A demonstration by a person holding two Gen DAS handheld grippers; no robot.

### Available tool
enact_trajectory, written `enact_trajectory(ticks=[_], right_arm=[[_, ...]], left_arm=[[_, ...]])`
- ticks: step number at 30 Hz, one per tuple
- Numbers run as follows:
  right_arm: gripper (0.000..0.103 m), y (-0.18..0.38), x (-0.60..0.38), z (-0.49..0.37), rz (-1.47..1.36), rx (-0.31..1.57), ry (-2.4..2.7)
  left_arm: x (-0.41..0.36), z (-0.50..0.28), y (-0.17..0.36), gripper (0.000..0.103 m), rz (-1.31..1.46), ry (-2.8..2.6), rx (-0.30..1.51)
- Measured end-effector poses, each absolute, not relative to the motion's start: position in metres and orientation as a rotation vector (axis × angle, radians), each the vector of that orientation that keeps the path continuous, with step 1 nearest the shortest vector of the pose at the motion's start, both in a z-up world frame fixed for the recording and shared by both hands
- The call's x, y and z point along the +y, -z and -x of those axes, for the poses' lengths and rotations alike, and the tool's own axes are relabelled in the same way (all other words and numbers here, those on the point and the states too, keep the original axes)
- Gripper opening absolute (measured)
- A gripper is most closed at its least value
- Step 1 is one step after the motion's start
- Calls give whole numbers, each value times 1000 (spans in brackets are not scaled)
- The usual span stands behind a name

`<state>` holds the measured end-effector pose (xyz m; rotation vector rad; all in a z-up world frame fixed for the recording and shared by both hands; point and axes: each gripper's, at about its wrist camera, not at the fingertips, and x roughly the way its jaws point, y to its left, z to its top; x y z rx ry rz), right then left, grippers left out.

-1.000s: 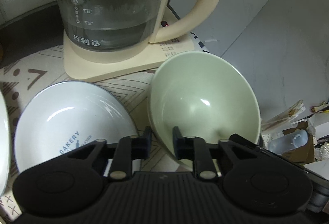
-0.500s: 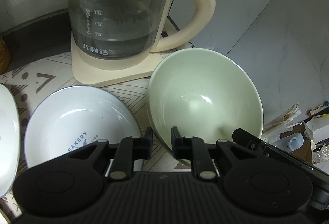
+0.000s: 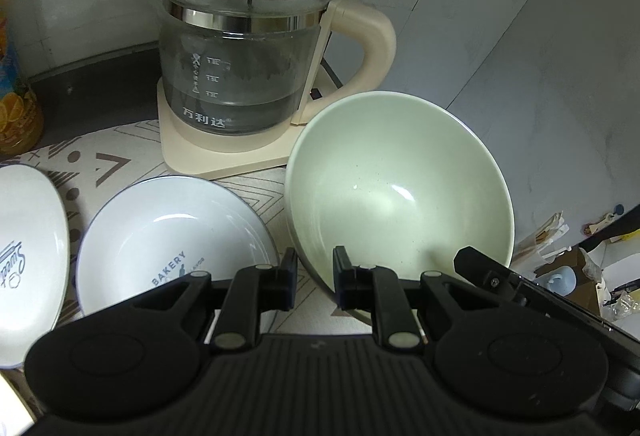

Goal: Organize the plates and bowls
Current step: 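Lift the small green bowl with both grippers and carry it over the stacked bowls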

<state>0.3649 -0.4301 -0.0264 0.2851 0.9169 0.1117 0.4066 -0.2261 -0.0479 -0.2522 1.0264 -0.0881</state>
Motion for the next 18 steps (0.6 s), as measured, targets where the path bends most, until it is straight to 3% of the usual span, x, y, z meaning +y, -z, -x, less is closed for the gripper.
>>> enact_trajectory(ticks=[18], right_arm=[[21, 1, -423, -319, -284, 865, -167]], left_arm=[[-221, -355, 22, 16, 258, 75, 977]])
